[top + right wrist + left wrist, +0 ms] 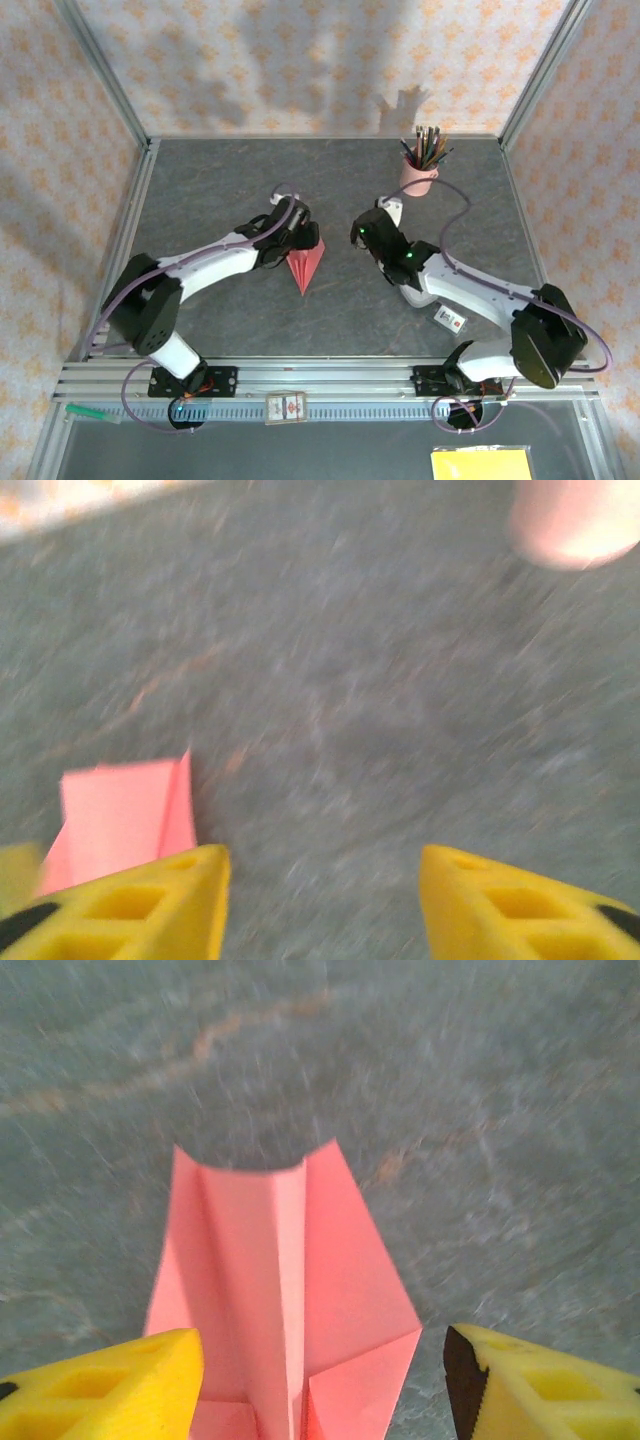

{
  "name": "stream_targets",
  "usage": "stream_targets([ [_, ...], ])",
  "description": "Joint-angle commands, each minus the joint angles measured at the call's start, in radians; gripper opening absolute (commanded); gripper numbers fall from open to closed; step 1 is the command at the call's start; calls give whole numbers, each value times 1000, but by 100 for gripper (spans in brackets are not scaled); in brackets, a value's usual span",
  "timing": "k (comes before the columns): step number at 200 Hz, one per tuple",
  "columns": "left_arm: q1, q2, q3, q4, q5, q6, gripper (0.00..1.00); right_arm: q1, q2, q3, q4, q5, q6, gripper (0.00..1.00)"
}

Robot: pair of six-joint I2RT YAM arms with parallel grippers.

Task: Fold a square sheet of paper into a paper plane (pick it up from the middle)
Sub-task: Move the paper plane to the center of the table, then reset both arms

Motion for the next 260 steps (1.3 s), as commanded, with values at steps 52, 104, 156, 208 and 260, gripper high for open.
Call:
stream_targets([
  [52, 213, -469, -309, 266, -483, 183, 99, -293, -71, -193, 283, 462, -220, 100],
  [104, 494, -466, -656, 770, -319, 299, 99, -477, 82, -493, 914, 226, -432, 100],
  [156, 576, -371, -770, 1020, -193, 360, 99, -599, 101, -516, 1077, -39, -456, 99],
  [208, 645, -280, -827, 1269, -97, 357, 99, -666, 216, -685, 1534, -130, -474, 99],
  [260, 666, -192, -765, 1286, -30, 410, 99, -667, 190, -661, 1449, -138, -476, 100],
])
